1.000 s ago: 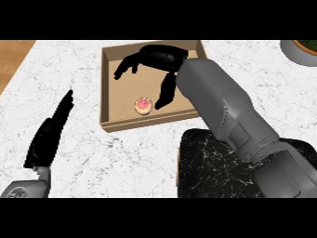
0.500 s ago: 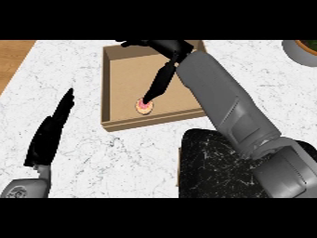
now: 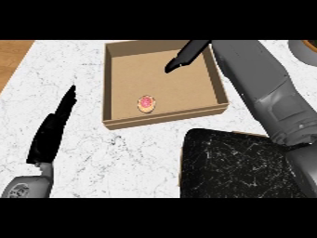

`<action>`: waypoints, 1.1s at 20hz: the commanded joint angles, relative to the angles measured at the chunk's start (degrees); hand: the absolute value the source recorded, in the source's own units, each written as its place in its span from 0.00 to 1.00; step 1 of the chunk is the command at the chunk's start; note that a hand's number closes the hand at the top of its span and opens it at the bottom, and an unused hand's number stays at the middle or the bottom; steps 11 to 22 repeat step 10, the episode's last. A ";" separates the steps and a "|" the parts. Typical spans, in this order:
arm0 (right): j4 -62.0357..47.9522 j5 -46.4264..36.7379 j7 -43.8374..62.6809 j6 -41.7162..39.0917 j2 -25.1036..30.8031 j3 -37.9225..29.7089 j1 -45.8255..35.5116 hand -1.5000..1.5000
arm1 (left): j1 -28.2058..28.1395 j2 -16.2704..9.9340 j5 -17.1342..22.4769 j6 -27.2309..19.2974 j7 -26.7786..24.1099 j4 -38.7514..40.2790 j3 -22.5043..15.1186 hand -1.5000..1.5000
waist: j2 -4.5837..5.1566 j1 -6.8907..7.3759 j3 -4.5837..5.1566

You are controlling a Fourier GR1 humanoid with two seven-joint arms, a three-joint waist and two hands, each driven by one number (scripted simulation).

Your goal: Pick the cupcake from the tray and place it in the cardboard box

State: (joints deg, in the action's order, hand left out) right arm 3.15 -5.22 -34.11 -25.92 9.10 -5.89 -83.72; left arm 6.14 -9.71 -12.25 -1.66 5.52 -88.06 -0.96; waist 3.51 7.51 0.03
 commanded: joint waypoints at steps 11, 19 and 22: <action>-0.07 2.84 1.92 -8.55 14.95 -3.20 0.91 0.00 | 0.24 1.07 -0.06 0.62 -0.55 -1.52 -1.86 0.50 | 1.89 2.89 -0.25; -0.07 2.84 1.92 -8.55 14.95 -3.20 0.91 0.00 | 0.24 1.07 -0.06 0.62 -0.55 -1.52 -1.86 0.50 | 1.89 2.89 -0.25; -0.07 2.84 1.92 -8.55 14.95 -3.20 0.91 0.00 | 0.24 1.07 -0.06 0.62 -0.55 -1.52 -1.86 0.50 | 1.89 2.89 -0.25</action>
